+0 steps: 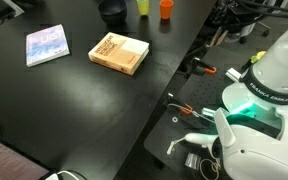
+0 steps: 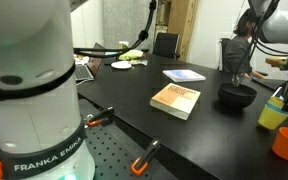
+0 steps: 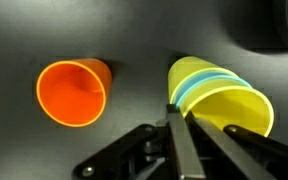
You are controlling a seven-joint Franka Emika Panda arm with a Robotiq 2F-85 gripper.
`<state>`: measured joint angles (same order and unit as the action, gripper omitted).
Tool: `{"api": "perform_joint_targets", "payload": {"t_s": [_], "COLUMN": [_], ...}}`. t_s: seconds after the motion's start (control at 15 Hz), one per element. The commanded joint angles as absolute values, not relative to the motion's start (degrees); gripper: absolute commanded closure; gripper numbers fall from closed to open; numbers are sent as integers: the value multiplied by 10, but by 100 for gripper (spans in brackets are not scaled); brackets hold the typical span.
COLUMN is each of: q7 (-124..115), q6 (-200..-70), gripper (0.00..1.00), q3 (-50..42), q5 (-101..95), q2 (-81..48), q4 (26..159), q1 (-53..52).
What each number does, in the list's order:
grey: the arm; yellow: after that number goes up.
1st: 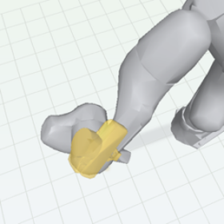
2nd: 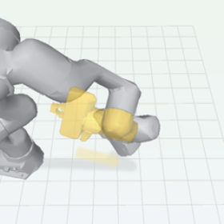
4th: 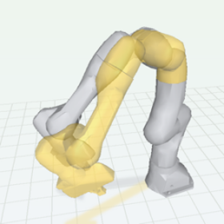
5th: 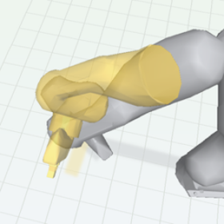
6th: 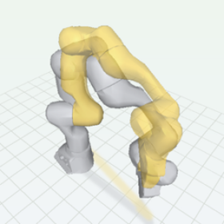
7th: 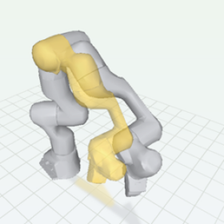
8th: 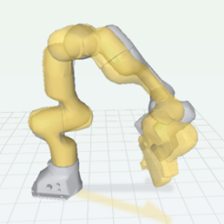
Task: Unstack the plastic cups
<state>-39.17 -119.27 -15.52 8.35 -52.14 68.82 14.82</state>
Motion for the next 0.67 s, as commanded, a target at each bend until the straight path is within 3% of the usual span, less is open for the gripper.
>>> {"api": "perform_joint_targets", "payload": {"t_s": [0.0, 0.6], "q7": [-404, -450], "q6": [-1190, -1231], "gripper": [96, 96], "q3": [-171, -213], "q5": [61, 22], "q2": [-505, -497], "q4": [693, 722], "q1": [131, 96]}}
